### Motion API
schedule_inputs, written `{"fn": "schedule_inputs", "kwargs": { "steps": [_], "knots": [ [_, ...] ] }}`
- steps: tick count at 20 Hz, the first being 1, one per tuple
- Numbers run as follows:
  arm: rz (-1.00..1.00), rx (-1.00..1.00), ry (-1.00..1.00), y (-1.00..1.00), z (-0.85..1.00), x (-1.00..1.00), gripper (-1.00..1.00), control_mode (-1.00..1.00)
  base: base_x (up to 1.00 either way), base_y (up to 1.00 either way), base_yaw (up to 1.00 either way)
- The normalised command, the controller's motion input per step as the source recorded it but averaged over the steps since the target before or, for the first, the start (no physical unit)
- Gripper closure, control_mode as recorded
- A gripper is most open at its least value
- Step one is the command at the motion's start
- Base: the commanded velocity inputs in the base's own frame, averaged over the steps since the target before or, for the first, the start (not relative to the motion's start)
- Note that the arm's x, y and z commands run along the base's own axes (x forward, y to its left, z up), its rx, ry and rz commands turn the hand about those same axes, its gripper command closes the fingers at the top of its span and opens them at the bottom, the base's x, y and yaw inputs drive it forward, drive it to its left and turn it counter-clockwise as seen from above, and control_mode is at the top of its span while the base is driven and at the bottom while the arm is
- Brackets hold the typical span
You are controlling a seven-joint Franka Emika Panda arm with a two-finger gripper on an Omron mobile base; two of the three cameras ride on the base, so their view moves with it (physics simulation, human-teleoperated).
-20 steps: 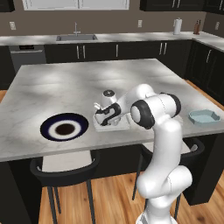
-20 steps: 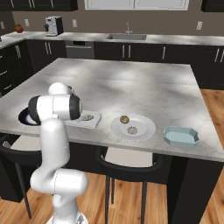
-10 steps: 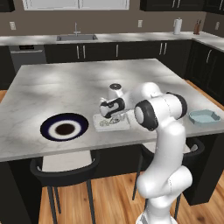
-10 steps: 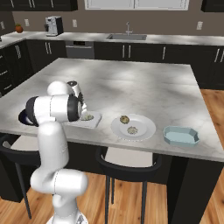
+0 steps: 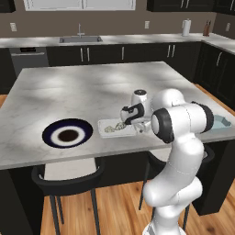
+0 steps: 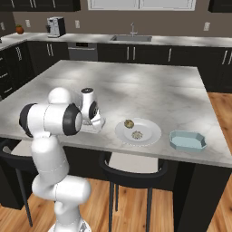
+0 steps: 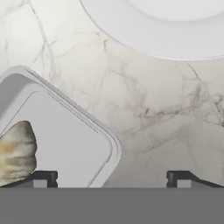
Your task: Place two dumplings into each of the tupperware containers and then place the containers in the fridge.
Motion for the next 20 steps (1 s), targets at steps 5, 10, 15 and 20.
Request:
{"fn": "schedule_inputs", "kwargs": {
  "steps": [5,10,15,20],
  "knots": [
    [0.02,0.0,0.0,0.0,-0.18,0.13,-1.0,-1.0,0.0,0.0,0.0],
    [0.05,0.0,0.0,0.0,-0.27,0.43,-1.0,-1.0,0.0,0.0,0.0],
    [0.02,0.0,0.0,0.0,-0.32,0.37,-1.0,-1.0,0.0,0.0,0.0],
    [0.03,0.0,0.03,0.0,-0.4,0.45,-1.0,-1.0,0.0,0.0,0.0]
  ]
}}
